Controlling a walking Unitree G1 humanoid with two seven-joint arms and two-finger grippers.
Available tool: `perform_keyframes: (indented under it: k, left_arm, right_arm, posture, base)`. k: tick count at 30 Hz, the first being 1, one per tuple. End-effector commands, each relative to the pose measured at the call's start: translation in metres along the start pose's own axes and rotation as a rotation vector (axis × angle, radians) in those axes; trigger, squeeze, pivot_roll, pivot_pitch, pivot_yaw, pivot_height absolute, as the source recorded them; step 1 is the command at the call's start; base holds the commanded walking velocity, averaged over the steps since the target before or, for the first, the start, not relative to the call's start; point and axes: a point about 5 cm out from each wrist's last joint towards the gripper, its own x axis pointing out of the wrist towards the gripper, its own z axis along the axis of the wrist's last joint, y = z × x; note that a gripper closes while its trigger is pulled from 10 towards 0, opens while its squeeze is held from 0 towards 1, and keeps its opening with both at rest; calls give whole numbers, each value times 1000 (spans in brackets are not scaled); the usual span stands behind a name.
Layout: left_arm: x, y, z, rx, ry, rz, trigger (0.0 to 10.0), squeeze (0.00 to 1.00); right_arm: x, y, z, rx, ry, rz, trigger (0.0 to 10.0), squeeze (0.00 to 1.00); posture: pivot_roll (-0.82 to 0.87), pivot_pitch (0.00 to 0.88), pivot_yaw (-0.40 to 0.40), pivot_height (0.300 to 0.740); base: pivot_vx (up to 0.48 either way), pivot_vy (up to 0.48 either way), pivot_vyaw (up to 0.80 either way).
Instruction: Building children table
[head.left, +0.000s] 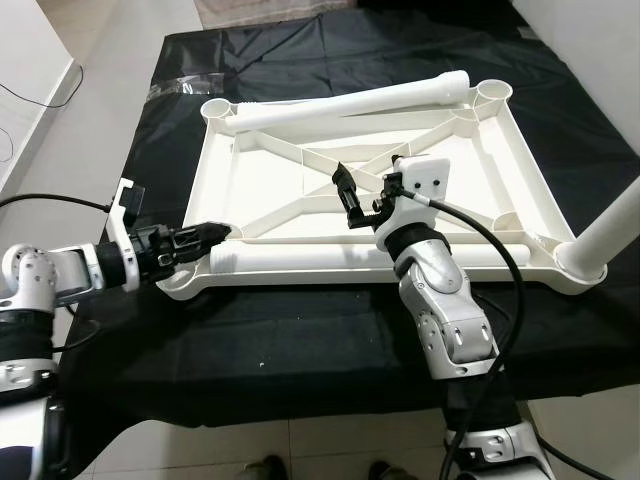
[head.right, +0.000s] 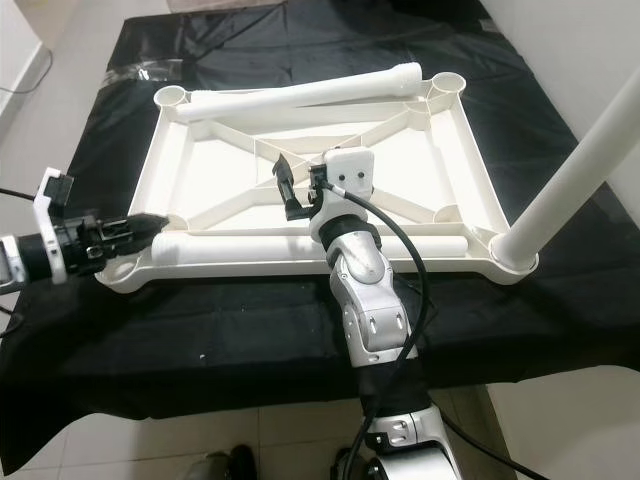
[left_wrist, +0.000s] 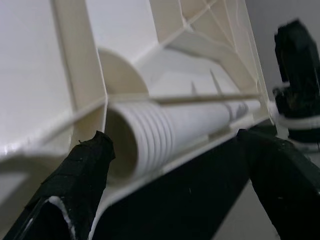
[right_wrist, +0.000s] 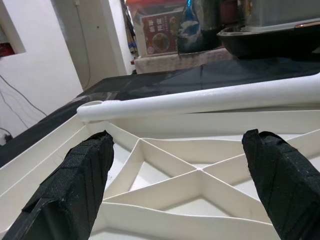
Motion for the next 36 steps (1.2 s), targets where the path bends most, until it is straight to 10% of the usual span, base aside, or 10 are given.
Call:
perform_keyframes:
  k: [1,10,23,36]
  left_arm:
    - [-6,4,-7,-21,32,23,10000,0]
    - [-20,3,-10,-14,41,-14,10000,0]
    - [-8,-4,21,95,-42,-62,10000,0]
    - [2,5,10,70,-17,-61,10000,0]
  right_arm:
    - [-2,0,-2,17,10,-4,10000,0]
    - [-3,1,-2,27,3,-10,10000,0]
    - [-2,0,-1,20,6,-10,10000,0]
    - [-3,-2,2,18,11,-16,10000,0]
  posture:
    - [79,255,82,740]
    - [78,246,87,740]
    - [69,264,87,740]
    - [53,292,92,740]
  base:
    - [0,0,0]
    - [0,0,0]
    - [0,0,0]
    - [0,0,0]
